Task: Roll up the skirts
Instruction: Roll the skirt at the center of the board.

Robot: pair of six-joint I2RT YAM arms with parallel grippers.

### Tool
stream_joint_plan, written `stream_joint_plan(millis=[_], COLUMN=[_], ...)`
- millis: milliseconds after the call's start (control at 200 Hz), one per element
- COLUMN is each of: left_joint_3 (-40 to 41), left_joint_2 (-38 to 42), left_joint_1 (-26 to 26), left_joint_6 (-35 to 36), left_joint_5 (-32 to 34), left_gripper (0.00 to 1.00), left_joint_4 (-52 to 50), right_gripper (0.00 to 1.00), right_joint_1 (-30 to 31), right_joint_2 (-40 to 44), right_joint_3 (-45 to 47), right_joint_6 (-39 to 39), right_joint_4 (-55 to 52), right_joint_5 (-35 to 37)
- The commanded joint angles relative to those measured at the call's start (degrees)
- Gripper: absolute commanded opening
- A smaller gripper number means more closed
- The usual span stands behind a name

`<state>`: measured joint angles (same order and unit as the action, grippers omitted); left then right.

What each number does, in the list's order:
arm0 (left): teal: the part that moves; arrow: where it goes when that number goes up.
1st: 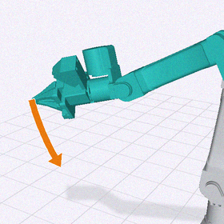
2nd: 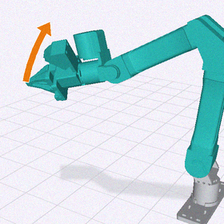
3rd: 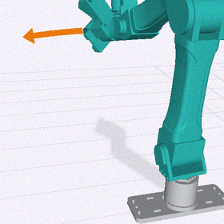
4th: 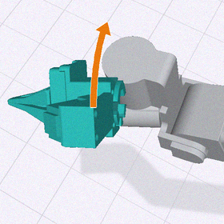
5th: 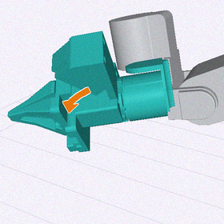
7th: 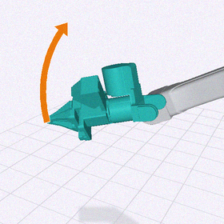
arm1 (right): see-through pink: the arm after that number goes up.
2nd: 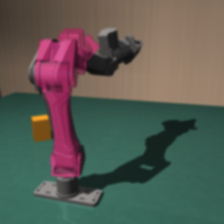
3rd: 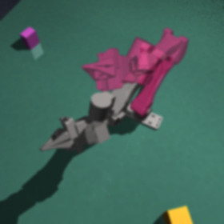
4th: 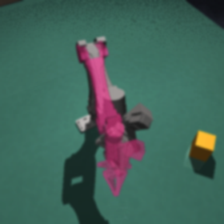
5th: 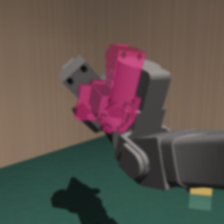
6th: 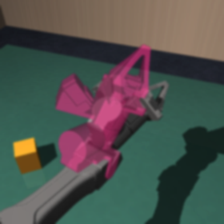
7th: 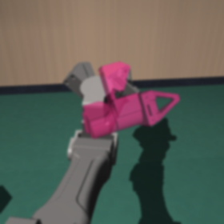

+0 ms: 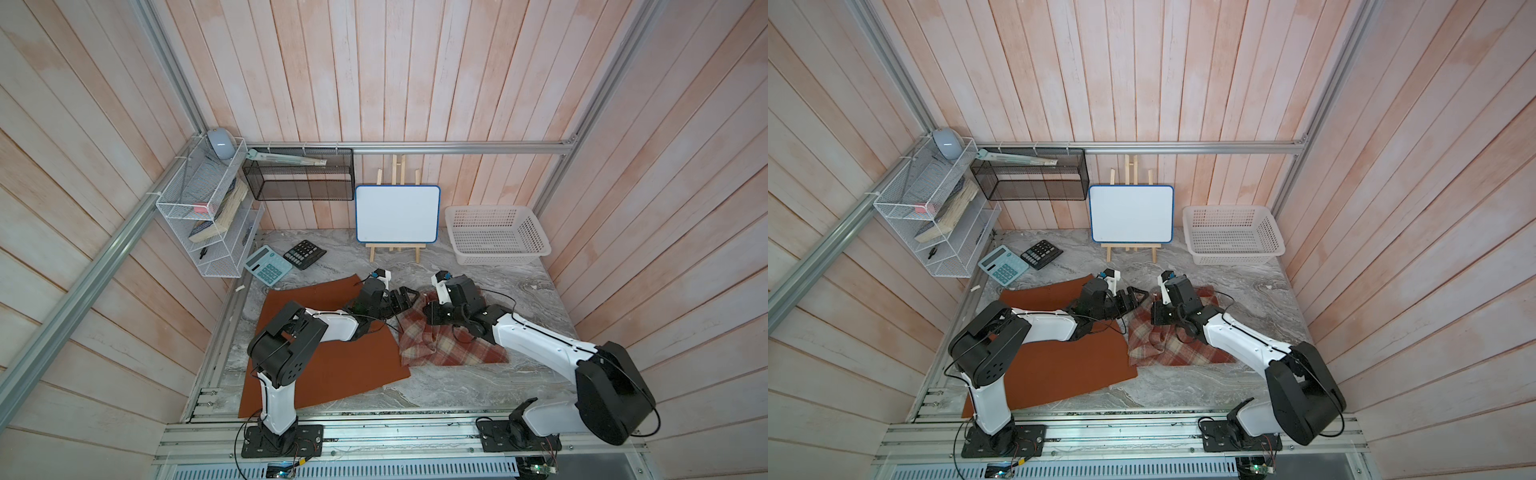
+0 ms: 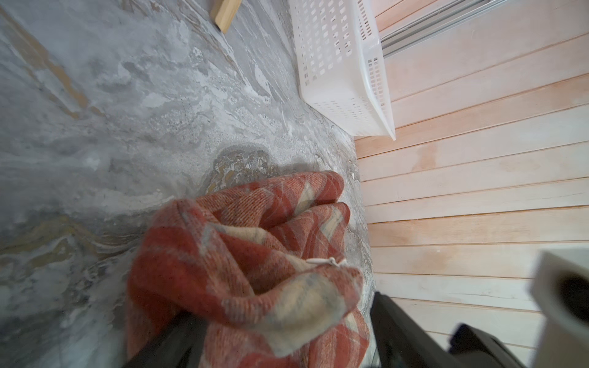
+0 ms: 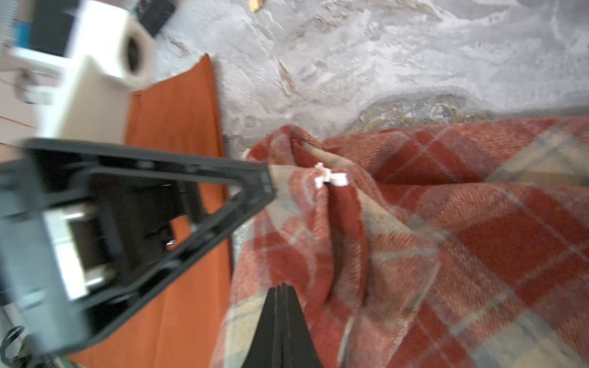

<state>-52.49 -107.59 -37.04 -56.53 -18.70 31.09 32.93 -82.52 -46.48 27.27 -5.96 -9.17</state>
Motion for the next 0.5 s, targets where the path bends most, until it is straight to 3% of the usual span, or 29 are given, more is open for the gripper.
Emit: stream_joint_plan(millis=[0,190,350,495], left_joint_3=[0.2,1.4,2.1,4.3], left_joint_2=[2.9,6.9,12.2,13.7], left_joint_1=[0.0,0.7,1.0,1.4], left_joint_6=[1.8,2.8,6.4,7.9], left_joint_5=[1.0,-1.0,-3.5,-11.5], left_gripper=[0.87,0.90,0.93,0.93], left_joint_4=[-1.2,-2.9,-12.4,-16.2], right_gripper=[0.00,0.00,0.00,0.00], right_joint_1=[-1.5,-3.8,-5.0,-5.0], right_joint_2=[-4.0,-10.2,-11.7,-10.5], right_joint_3=[0.1,2.9,4.6,5.5], right_joint_6=[-2.2,-2.8,-2.7,-2.5], right_joint_4=[1.8,5.6,7.3,8.1], right_joint_5=[-1.5,-2.0,-2.8,-3.3])
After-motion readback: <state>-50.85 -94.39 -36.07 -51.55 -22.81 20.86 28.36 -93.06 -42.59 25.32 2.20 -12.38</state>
